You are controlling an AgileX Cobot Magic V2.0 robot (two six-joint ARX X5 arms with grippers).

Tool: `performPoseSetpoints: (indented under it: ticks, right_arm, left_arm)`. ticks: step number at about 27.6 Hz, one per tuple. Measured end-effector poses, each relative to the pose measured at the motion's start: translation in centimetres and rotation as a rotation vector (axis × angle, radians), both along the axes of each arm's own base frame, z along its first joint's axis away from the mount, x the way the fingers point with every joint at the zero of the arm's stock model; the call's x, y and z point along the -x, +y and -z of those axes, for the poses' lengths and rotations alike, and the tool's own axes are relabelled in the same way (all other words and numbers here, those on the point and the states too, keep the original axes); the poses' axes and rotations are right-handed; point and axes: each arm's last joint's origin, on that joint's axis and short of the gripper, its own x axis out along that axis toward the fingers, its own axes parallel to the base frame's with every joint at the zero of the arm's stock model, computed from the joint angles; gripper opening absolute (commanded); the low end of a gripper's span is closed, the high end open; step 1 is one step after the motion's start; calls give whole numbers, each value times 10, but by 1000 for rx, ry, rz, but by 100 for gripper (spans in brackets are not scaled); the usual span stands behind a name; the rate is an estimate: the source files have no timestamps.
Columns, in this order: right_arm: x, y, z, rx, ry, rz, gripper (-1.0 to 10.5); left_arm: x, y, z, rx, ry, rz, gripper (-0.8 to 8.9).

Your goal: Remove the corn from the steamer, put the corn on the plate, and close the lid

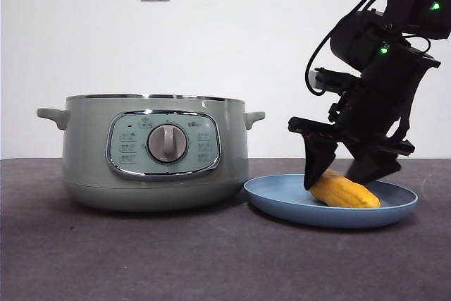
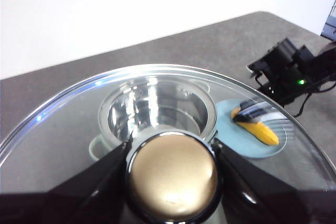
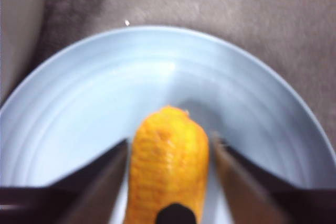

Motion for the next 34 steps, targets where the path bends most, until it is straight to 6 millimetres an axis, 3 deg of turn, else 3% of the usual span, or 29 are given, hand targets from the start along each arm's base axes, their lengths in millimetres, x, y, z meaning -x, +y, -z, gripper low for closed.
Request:
performPoseSetpoints:
  ticks: [3,6,11,18,23,27,34]
  right_arm:
    - [3,-1,-3,3,16,5,539]
    - [16,-6,-39,-24,-51,9,539]
    - [67,-25,-117,-69,-174,7,539]
    - [137,-50,-180,-140,-360,5,539]
    - [184,-67,-205,-186,-486,5,539]
    - [211,-78,-214,-210,-548,5,537]
    - [231,-85,-216,-223,-571,7,537]
  left_arm:
    - [-11,-4,-1,-3,14,7,-9]
    - [-36,-16,-2,10,34,62,-9]
    - [-93,-39,0,5,36,84,-9]
    - [-161,-66,23,-36,78,104,-9]
    - [-201,-83,47,-59,124,119,-9]
    - [-226,-95,66,-72,140,131,-9]
    - [-256,-107,91,-77,147,132,-9]
